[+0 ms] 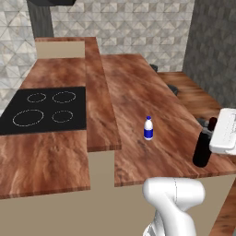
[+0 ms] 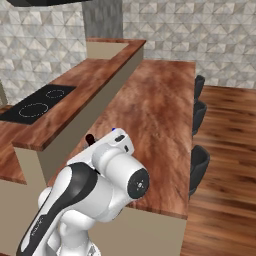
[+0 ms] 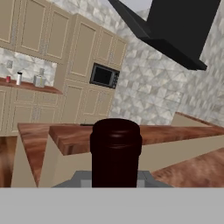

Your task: Move the drinks to the dining counter.

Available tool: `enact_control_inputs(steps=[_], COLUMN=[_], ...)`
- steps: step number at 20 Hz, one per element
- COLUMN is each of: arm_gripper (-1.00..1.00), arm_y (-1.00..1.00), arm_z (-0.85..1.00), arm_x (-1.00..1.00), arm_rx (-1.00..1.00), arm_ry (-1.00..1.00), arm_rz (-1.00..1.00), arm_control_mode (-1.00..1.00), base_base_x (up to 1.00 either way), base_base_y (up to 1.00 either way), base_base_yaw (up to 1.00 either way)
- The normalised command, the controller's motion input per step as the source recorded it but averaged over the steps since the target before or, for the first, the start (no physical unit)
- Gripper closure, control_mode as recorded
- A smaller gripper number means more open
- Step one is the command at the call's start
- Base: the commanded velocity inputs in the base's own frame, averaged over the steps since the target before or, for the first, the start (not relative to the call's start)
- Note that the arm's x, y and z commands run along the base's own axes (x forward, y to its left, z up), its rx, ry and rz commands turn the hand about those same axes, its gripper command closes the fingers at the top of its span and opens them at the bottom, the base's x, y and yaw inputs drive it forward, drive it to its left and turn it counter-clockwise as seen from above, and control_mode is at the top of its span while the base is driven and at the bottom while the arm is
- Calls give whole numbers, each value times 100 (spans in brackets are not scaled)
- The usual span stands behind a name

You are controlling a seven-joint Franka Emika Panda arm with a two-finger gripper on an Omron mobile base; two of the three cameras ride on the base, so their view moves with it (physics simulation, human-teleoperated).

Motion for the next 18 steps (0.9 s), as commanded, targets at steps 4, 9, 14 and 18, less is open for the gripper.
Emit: enact_control_inputs(steps=[4, 9, 14, 18], arm_gripper=[100, 100, 100, 100], arm_y=[-2, -8, -10, -12], arm_z=[0, 0, -4, -19], arm_x=[41, 44, 42, 52], arm_rx=[0, 3, 10, 13], arm_ry=[0, 0, 0, 0], arm_rz=[0, 0, 0, 0], arm_control_mode=[-100, -100, -100, -100], base_base_x=[0, 0, 0, 0], base_base_y=[0, 0, 0, 0], base_base_yaw=[0, 0, 0, 0])
